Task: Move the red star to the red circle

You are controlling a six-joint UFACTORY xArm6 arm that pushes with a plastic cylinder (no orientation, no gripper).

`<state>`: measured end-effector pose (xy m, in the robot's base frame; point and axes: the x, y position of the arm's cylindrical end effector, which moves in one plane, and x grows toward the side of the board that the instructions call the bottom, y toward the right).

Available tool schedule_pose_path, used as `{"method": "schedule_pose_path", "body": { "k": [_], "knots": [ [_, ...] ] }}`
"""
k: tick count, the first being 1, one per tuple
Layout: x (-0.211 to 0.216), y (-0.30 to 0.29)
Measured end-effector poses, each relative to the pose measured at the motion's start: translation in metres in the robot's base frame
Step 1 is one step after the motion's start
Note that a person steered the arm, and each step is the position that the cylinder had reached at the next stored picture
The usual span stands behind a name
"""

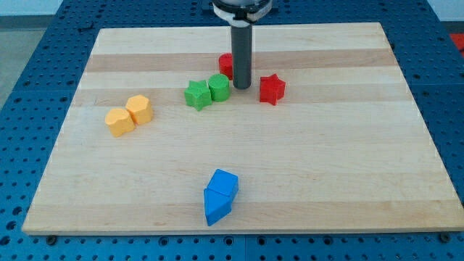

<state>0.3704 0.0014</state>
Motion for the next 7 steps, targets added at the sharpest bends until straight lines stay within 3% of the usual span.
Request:
{"method": "schedule_pose_path", "body": {
  "k": [2,3,7],
  "knots": [
    [0.061,0.008],
    [0.069,0.039],
    [0.034,0.048]
  ]
}}
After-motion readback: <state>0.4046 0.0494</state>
